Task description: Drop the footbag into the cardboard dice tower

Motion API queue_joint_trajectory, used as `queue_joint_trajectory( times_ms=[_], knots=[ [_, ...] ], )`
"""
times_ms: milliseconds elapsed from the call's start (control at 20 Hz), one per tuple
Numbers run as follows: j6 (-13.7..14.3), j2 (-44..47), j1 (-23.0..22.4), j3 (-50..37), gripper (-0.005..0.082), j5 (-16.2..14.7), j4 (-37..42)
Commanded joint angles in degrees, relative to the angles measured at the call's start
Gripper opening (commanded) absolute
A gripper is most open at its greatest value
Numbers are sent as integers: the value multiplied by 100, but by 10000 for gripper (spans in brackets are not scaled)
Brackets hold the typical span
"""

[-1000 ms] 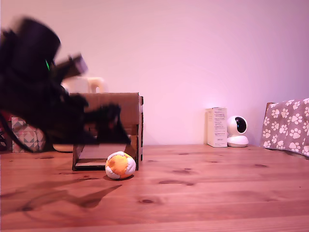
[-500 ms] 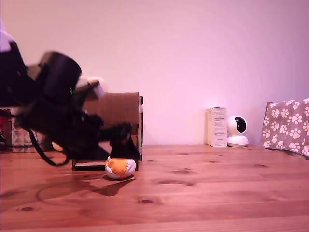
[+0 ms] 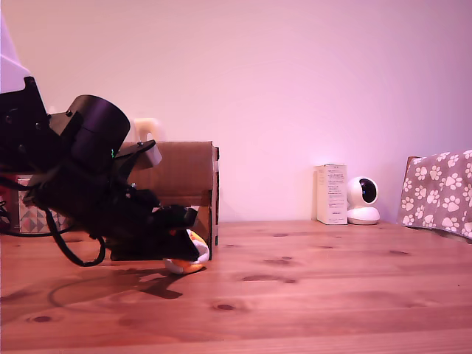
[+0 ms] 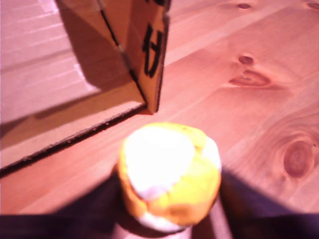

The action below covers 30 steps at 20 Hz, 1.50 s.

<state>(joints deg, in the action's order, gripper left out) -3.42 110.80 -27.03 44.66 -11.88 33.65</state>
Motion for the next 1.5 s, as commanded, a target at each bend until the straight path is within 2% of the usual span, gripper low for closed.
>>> queue_joint_trajectory(
  times_ms=[0, 400, 550, 800, 900, 1050, 1300, 1450],
  knots=[
    [46, -155, -9, -39, 136, -164, -273],
    [48, -1851, -9, -39, 136, -717, -2173],
    [50, -2527, -9, -39, 136, -717, -2524],
    [199, -3357, 31, -39, 136, -649, -2448],
    [219, -3482, 92, -39, 136, -503, -2138],
    [229, -3462, 317, 24, 136, -457, -1528],
    [240, -3314, 643, 763, 137, -457, -1696],
    [245, -2940, 785, 1495, 137, -490, -2192]
  ],
)
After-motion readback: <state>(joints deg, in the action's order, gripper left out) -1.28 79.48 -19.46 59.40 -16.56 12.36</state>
